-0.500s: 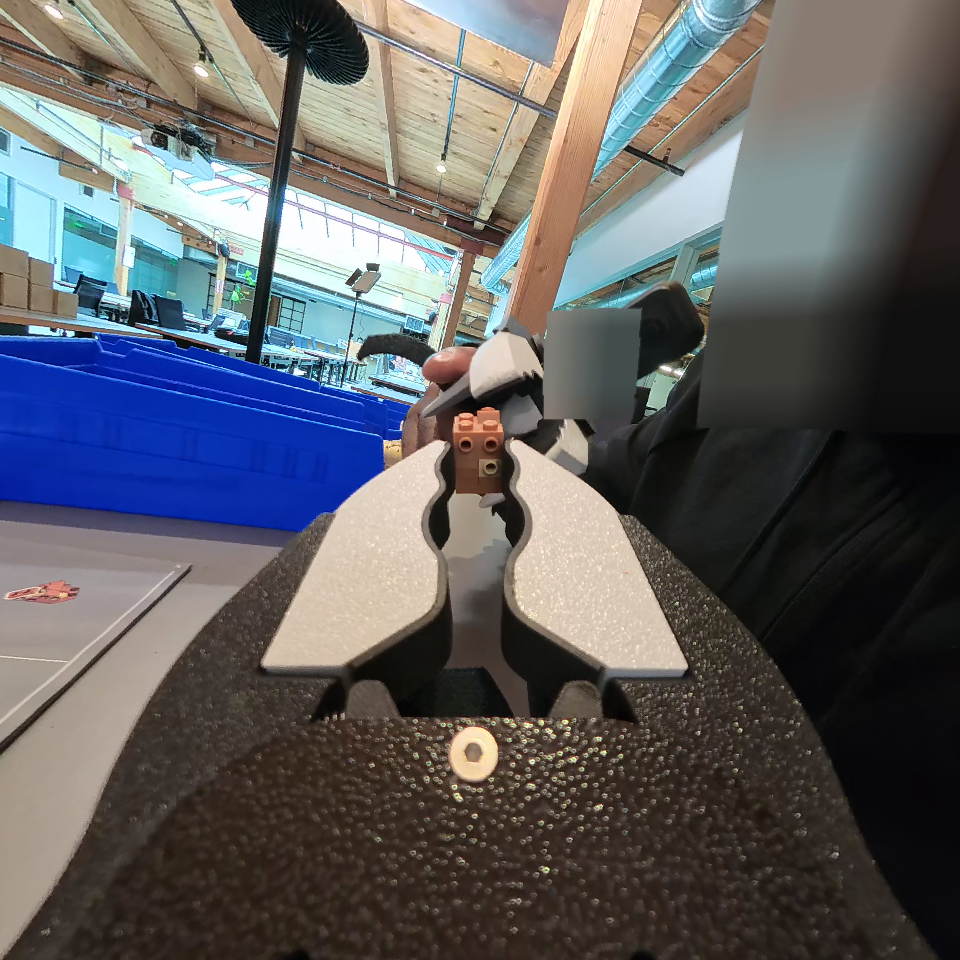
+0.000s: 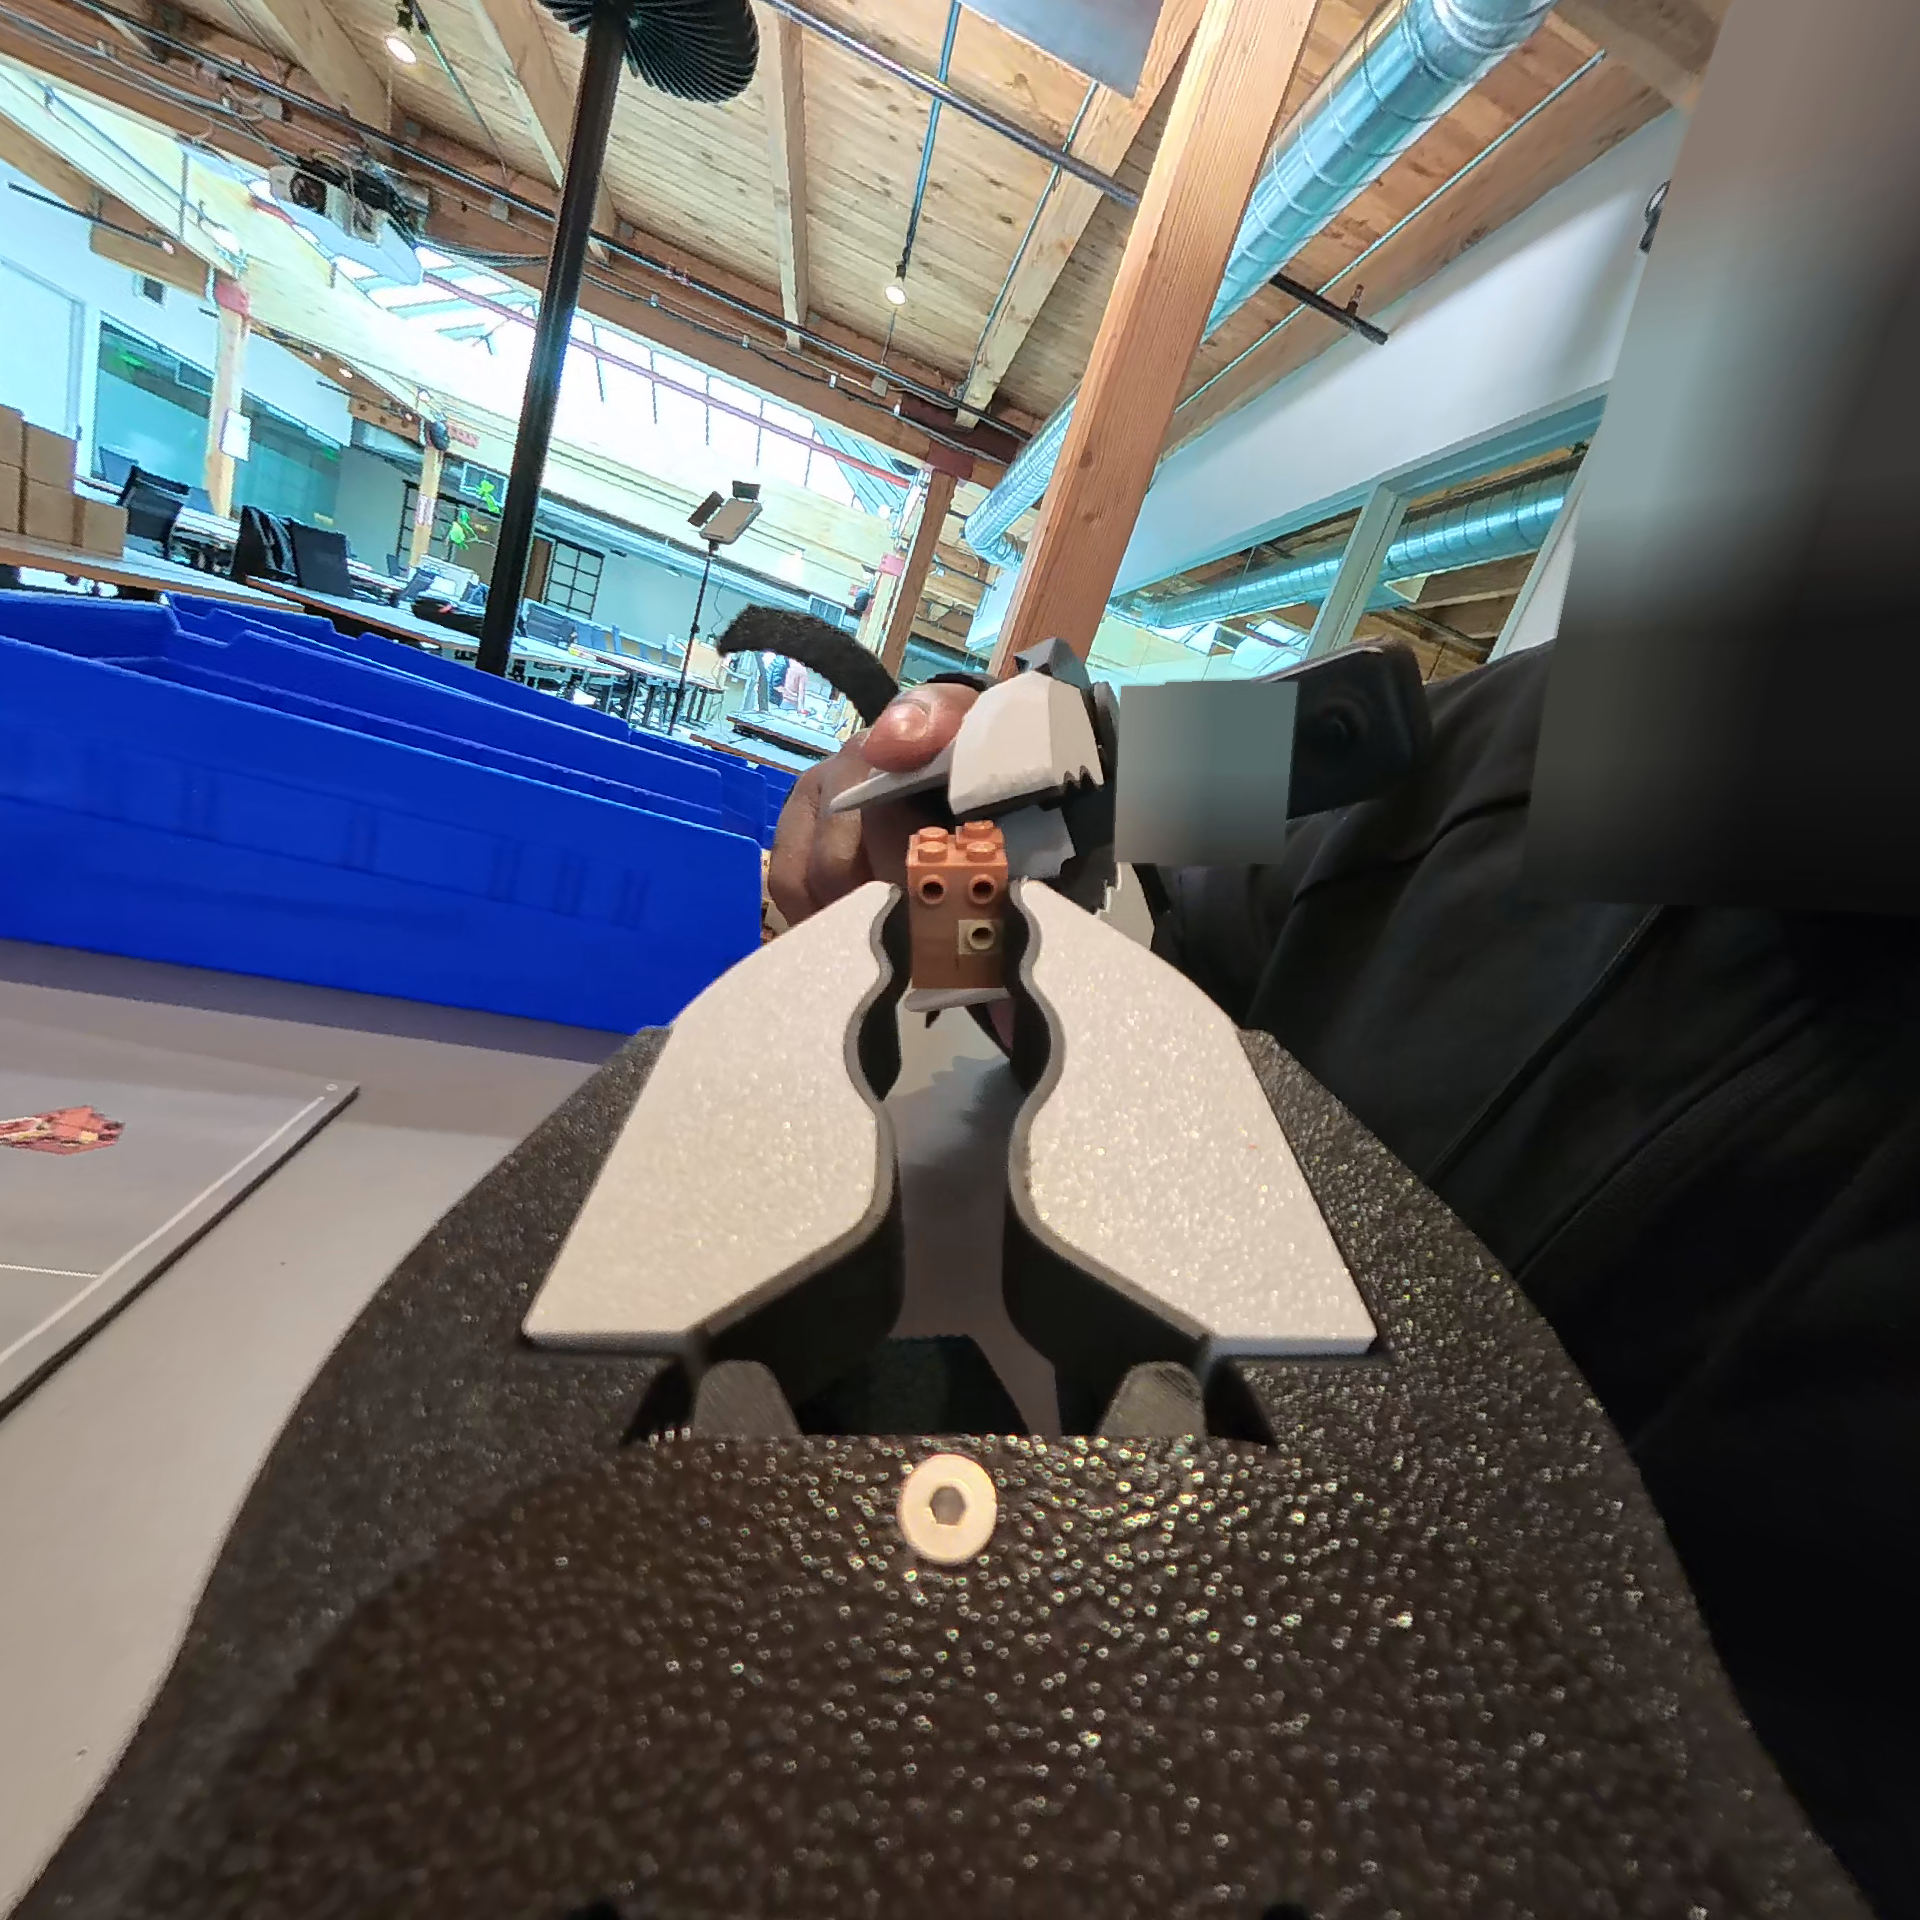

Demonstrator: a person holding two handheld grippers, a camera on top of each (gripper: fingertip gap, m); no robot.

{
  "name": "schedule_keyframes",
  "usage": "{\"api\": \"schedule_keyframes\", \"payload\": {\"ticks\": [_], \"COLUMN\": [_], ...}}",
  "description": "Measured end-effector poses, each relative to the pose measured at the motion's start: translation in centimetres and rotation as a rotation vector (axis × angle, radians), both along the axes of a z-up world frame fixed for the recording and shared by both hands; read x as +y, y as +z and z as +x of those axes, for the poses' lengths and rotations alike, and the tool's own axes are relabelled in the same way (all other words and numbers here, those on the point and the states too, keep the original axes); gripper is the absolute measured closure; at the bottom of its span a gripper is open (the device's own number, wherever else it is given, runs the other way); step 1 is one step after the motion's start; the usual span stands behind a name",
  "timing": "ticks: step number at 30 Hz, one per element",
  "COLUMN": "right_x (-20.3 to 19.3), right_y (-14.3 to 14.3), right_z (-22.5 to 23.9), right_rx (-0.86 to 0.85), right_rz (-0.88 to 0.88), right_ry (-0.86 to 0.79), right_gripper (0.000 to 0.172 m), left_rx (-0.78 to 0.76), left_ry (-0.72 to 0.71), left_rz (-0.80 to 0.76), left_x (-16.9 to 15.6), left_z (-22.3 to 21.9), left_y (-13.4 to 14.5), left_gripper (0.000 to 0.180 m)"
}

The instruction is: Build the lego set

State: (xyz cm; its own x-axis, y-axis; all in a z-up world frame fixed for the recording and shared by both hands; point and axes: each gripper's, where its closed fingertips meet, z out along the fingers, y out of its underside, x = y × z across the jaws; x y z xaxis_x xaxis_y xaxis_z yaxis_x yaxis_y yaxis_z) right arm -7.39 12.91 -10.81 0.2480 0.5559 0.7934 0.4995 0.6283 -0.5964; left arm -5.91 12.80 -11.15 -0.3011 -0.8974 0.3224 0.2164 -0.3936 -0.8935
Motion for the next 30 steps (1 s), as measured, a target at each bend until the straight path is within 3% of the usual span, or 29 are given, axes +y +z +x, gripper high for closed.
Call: {"api": "schedule_keyframes", "payload": {"ticks": [19, 30], "right_x": [0.33, 0.3], "right_y": [0.23, 0.32], "right_z": [-0.01, -0.11], "right_rx": [0.041, 0.019], "right_rz": [-0.042, 0.026], "right_ry": [-0.016, -0.03], "right_gripper": [0.152, 0.149], "left_rx": [-0.009, -0.02], "left_ry": [0.014, 0.006], "left_rz": [-0.036, -0.038], "left_x": [0.38, 0.42], "left_z": [-0.03, -0.17], "left_y": [0.07, 0.23], "left_gripper": [0.164, 0.164]}}
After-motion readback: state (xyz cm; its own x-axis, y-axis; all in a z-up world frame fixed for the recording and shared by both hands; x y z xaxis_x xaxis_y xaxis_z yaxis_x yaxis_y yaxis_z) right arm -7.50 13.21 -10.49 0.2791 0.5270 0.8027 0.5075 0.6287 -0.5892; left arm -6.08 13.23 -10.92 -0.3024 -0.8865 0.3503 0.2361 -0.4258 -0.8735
